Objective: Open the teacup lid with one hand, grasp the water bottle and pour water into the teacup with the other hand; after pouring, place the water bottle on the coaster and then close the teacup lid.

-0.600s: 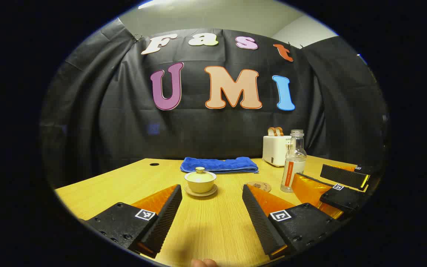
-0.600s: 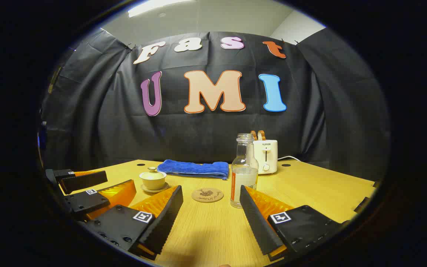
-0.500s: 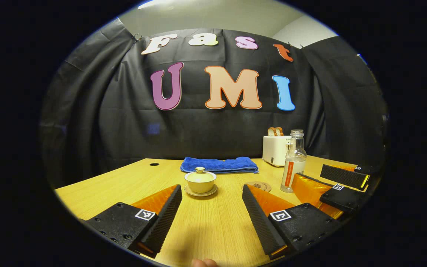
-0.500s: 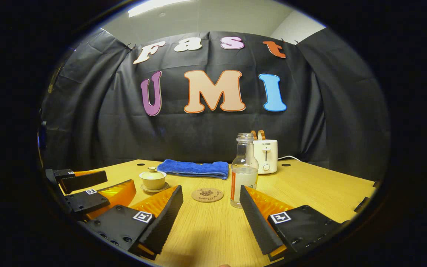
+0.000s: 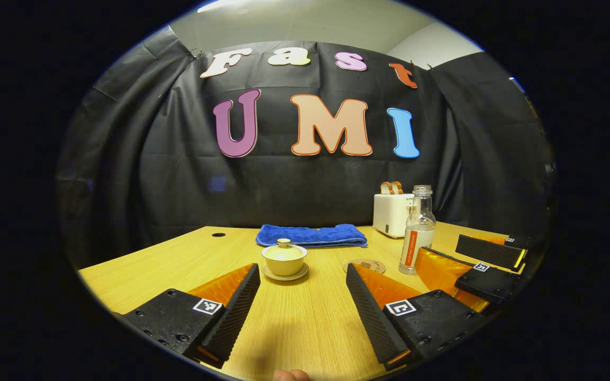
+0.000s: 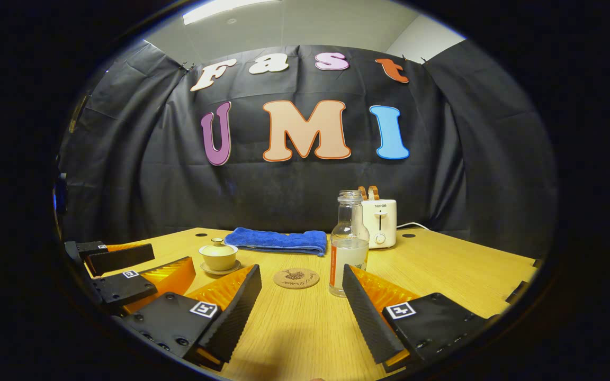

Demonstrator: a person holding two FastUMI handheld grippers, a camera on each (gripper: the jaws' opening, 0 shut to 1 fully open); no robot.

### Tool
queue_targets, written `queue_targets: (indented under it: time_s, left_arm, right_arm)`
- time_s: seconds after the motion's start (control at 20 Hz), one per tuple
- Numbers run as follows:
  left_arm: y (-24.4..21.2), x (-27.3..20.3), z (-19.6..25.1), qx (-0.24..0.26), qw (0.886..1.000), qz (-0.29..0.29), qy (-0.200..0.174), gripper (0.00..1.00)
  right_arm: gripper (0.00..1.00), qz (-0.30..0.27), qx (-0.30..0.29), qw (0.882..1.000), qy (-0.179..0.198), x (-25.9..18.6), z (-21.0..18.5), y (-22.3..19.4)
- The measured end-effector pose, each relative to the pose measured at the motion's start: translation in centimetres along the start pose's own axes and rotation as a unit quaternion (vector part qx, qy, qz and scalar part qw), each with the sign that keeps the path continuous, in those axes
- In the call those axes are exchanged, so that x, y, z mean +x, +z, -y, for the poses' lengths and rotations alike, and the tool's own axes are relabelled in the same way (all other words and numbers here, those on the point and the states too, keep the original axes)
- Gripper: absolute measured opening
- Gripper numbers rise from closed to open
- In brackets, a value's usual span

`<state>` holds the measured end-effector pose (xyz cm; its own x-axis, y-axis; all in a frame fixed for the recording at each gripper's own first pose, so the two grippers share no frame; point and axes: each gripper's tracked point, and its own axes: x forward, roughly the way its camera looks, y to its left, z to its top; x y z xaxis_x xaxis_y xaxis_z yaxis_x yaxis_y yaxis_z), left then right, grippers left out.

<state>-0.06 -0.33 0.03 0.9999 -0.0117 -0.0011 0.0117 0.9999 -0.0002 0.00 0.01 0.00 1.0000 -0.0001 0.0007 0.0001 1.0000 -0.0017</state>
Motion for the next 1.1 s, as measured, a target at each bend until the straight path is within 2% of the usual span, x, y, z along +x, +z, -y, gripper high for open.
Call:
queue_targets:
  time_s: [0.15,0.2,0.25,0.35,0.4,0.45,0.5,0.6,0.95,1.05,1.1]
  left_arm:
    - [0.0,-0.03,-0.01,0.0,1.0,0.0,0.0,0.96]
    - [0.03,0.0,-0.03,0.0,1.0,0.0,0.0,0.96]
    - [0.05,-0.02,-0.06,0.0,1.0,0.0,0.0,0.96]
    - [0.02,-0.06,-0.05,0.0,1.0,0.0,-0.001,0.96]
    - [0.04,-0.07,0.03,0.0,1.0,0.001,-0.001,0.96]
    - [0.03,-0.04,-0.01,0.0,1.0,0.0,-0.001,0.96]
    - [0.11,-0.01,-0.03,0.0,1.0,0.0,-0.001,0.96]
    - [0.06,-0.04,0.01,0.0,1.0,0.0,-0.001,0.97]
    - [0.07,-0.03,-0.03,0.0,1.0,0.0,-0.001,0.96]
    - [0.06,-0.09,-0.03,0.0,1.0,0.0,-0.001,0.96]
    - [0.11,-0.09,-0.02,0.0,1.0,0.0,-0.001,0.96]
  right_arm:
    - [0.95,0.0,0.0,1.0,0.0,-0.03,0.11,0.07]
    - [0.98,0.0,0.0,1.0,0.0,-0.12,0.04,0.01]
    - [0.94,0.0,0.0,1.0,0.0,-0.07,0.06,0.07]
    - [0.94,0.0,0.0,1.0,0.0,-0.06,0.03,0.04]
    - [0.98,0.0,0.0,1.0,0.0,-0.09,0.06,0.01]
    - [0.94,0.0,0.0,1.0,0.0,-0.06,0.06,0.05]
    - [0.98,0.0,0.0,1.0,0.0,-0.06,0.07,0.02]
    - [0.95,0.0,-0.001,1.0,0.0,-0.1,0.11,-0.03]
    - [0.95,0.0,-0.001,1.0,0.0,-0.05,0.16,-0.03]
    - [0.98,0.001,-0.001,1.0,0.0,-0.05,0.15,0.01]
    - [0.95,0.0,-0.001,1.0,0.0,-0.06,0.14,-0.03]
